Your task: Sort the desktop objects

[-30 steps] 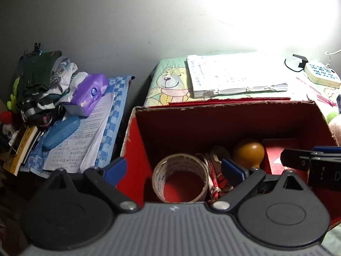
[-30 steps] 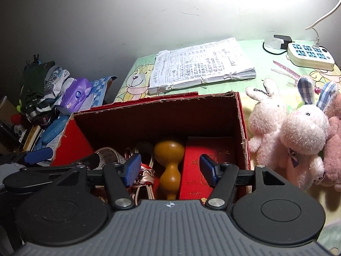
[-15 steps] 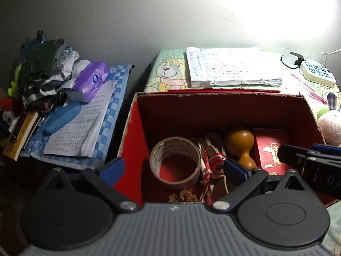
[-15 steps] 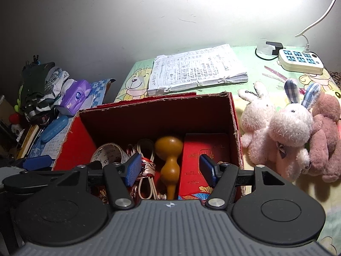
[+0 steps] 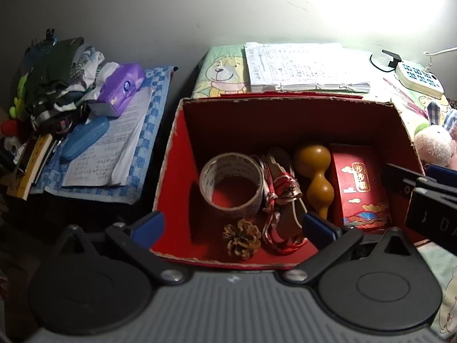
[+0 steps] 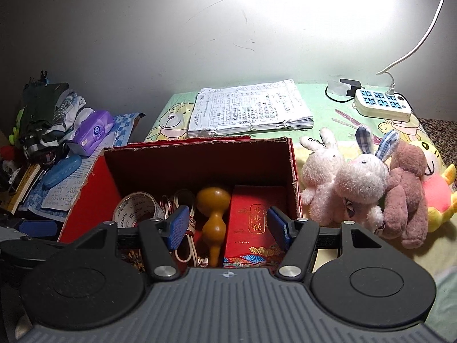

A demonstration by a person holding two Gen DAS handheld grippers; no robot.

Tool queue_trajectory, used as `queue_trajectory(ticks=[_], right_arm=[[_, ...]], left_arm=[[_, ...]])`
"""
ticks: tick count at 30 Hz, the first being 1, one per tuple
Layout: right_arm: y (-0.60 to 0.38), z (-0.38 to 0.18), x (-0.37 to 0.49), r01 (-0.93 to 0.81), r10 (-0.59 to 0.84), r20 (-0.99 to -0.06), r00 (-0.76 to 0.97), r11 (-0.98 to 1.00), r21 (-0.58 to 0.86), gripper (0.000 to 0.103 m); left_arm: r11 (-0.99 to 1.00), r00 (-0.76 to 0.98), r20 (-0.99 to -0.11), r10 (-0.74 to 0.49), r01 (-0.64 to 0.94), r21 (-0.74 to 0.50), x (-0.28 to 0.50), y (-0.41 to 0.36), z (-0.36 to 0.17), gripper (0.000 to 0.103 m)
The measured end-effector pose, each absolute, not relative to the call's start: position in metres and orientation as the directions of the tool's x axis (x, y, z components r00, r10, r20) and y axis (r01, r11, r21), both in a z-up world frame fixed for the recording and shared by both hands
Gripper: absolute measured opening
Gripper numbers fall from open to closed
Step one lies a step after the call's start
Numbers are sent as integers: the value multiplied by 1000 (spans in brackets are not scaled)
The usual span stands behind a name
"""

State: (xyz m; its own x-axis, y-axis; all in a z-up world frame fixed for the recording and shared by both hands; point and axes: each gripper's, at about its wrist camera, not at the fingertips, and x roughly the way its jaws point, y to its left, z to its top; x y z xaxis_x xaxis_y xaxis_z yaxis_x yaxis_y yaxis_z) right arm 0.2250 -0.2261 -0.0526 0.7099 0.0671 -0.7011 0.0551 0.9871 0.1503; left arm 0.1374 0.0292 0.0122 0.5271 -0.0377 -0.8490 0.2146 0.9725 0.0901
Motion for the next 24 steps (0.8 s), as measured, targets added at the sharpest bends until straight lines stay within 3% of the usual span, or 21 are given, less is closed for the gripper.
queue_trajectory(ticks=[5,13,24], right_arm=[[-220,-55,214,48,63,-717,694,990,134,64],[-215,-54,195,58,62,-725,686,989,139,66],[-210,-62,185,70,72,-752,655,985,156,67]], left_arm=[[971,465,-882,-72,236,44,132,31,2,102],[960,500,-866,-32,255,112,112,30,5,102],[961,457,-889,-41,263,91,104,38,-5,102]])
